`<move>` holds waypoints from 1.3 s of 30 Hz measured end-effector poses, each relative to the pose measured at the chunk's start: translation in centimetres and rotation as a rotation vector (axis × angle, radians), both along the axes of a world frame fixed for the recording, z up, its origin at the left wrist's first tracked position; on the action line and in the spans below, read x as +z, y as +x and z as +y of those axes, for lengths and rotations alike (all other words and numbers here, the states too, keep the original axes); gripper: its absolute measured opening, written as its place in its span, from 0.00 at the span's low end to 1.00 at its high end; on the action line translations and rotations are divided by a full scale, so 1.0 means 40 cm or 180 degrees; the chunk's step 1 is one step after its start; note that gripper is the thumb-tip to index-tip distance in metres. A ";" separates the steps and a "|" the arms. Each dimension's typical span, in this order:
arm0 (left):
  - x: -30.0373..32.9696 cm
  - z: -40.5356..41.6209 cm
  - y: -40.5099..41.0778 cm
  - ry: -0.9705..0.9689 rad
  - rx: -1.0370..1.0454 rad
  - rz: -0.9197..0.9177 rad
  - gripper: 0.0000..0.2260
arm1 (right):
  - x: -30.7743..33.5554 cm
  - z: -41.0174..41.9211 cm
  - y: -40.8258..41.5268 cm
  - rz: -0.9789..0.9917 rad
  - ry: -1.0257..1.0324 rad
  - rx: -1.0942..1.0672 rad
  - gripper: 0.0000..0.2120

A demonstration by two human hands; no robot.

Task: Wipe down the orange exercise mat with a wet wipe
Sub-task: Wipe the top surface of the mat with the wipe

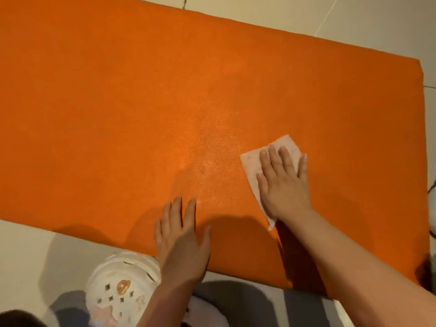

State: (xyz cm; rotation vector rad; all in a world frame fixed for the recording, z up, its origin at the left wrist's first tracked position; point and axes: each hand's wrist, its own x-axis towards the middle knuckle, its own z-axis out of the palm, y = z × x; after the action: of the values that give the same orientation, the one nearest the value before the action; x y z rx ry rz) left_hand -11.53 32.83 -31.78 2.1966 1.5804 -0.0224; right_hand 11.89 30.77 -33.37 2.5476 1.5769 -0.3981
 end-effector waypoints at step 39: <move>0.354 -0.168 0.001 -0.2590 0.0245 -0.1725 0.23 | 0.342 -0.312 -0.238 0.2179 0.1073 -0.2298 0.17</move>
State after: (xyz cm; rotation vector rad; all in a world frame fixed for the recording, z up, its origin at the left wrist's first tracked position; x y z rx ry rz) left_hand -11.50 26.13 -17.61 1.3542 1.0749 -0.0355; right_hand 2.38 18.27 -19.68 3.4349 0.7907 -1.2786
